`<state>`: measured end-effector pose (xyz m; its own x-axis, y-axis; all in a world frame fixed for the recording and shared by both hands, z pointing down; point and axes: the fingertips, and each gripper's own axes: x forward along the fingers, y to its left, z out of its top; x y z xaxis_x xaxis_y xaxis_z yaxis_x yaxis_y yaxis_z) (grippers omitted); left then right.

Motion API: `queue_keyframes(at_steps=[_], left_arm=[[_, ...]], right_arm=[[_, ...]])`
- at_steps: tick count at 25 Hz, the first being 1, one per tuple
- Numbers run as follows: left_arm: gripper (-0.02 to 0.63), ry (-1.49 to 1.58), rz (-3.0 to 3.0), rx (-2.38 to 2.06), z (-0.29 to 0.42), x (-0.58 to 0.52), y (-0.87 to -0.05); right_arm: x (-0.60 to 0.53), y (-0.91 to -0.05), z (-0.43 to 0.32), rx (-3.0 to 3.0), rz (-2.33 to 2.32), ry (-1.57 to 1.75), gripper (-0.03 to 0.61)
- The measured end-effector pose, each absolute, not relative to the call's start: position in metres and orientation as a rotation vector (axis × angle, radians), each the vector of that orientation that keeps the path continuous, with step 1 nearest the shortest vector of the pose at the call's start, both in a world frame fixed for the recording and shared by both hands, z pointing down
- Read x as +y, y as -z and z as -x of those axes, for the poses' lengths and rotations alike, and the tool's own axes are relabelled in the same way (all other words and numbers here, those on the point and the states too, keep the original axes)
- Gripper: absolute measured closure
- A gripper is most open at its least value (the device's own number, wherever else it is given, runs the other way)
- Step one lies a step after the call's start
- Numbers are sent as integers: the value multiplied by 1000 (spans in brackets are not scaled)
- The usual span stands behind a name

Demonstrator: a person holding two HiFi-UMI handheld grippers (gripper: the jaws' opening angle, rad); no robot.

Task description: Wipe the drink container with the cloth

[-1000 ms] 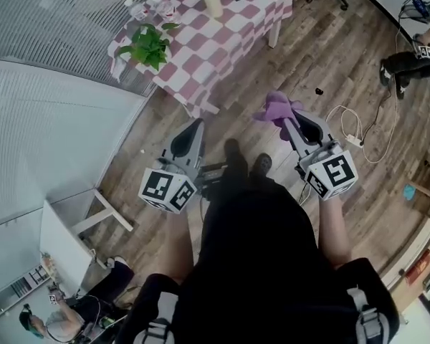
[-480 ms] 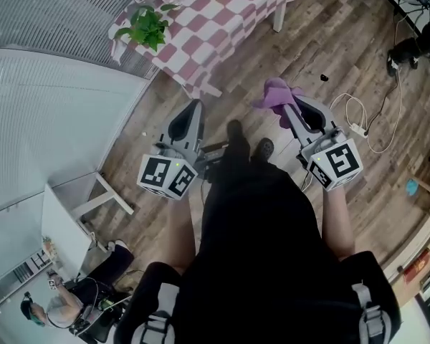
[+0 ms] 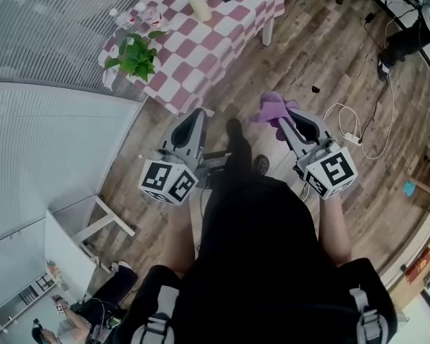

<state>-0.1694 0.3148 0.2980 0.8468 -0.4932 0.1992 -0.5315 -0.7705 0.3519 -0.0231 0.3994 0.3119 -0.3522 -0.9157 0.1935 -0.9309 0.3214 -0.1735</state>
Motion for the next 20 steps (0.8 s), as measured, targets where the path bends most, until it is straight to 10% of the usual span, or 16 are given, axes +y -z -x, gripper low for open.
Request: queue_keyframes(at_steps=[20], left_arm=[[578, -170, -2701, -651, 123, 119, -293]], right_arm=[[215, -308, -16, -2367, -1849, -407, 512]])
